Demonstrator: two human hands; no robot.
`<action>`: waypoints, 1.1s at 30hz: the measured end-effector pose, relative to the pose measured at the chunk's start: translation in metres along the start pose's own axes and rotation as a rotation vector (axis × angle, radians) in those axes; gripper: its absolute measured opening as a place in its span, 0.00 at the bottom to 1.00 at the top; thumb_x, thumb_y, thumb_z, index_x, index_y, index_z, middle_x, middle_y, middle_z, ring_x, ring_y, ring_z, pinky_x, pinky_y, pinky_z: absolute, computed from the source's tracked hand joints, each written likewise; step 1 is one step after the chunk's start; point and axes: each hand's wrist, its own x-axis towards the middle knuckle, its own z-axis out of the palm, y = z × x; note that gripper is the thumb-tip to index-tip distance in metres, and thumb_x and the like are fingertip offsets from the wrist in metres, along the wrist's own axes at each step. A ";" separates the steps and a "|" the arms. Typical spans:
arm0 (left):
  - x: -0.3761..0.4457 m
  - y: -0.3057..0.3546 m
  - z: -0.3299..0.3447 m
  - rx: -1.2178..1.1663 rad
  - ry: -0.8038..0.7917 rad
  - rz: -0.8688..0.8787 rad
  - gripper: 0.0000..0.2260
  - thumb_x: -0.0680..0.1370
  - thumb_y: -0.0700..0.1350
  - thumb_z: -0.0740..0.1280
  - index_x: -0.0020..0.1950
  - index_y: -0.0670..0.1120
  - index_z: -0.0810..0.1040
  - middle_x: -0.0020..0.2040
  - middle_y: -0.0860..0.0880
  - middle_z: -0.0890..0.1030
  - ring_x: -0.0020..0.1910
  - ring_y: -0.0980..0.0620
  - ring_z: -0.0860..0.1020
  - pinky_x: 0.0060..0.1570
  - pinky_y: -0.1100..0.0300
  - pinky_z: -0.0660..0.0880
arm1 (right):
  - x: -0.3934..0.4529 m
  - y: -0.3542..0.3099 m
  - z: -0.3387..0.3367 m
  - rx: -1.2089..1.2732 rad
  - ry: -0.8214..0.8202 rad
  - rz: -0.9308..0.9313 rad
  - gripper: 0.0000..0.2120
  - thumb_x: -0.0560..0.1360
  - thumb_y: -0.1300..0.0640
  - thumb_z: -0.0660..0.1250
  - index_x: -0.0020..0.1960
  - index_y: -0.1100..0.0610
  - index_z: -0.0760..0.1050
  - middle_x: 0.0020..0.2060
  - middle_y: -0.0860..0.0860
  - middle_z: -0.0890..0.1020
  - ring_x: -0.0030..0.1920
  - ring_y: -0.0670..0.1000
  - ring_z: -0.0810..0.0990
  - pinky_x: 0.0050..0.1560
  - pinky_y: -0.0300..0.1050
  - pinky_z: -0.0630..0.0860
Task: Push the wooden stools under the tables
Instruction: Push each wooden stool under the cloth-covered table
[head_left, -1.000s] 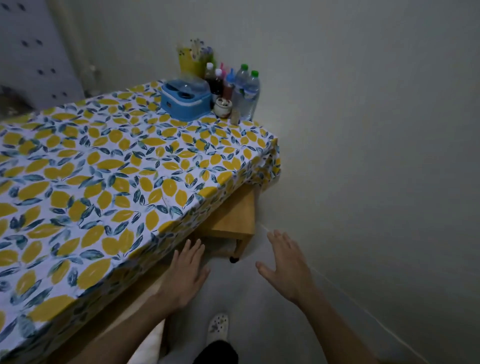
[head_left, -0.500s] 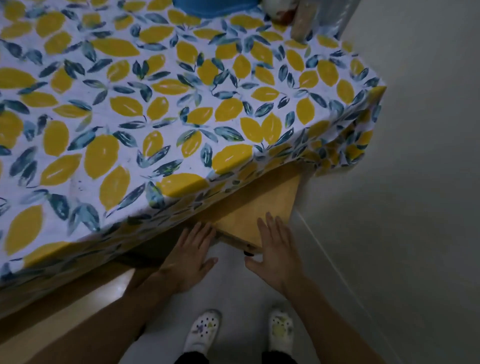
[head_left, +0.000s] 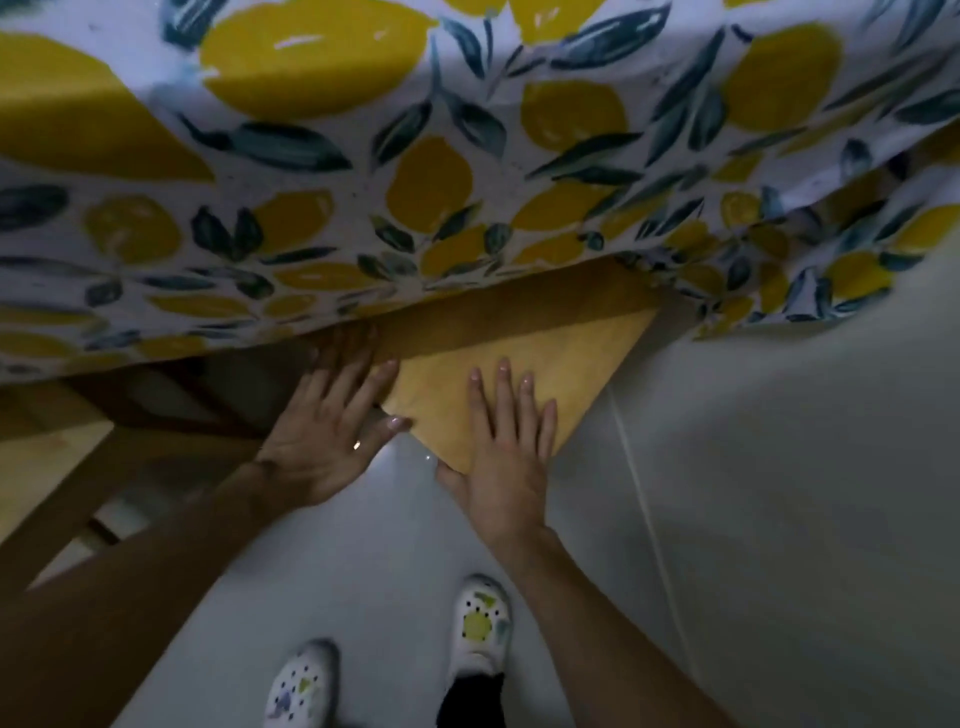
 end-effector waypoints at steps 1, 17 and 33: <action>-0.003 0.003 0.000 -0.012 0.010 -0.014 0.31 0.78 0.64 0.40 0.76 0.49 0.53 0.77 0.43 0.54 0.76 0.40 0.47 0.73 0.42 0.47 | -0.001 0.003 -0.001 0.002 -0.004 -0.014 0.53 0.62 0.38 0.74 0.78 0.53 0.50 0.78 0.57 0.51 0.77 0.61 0.48 0.73 0.65 0.47; -0.108 0.072 0.029 -0.193 0.054 -0.274 0.35 0.74 0.68 0.49 0.76 0.50 0.58 0.76 0.43 0.58 0.76 0.43 0.52 0.74 0.48 0.37 | -0.055 0.080 -0.025 -0.070 -0.177 -0.318 0.53 0.64 0.26 0.61 0.78 0.52 0.45 0.78 0.55 0.42 0.76 0.60 0.37 0.72 0.67 0.41; -0.006 0.098 0.024 -0.194 0.097 -0.254 0.40 0.75 0.69 0.44 0.77 0.42 0.44 0.77 0.39 0.41 0.76 0.43 0.38 0.72 0.41 0.46 | 0.048 0.151 -0.043 -0.113 -0.130 -0.344 0.49 0.64 0.20 0.52 0.77 0.42 0.43 0.78 0.51 0.44 0.77 0.55 0.37 0.74 0.61 0.42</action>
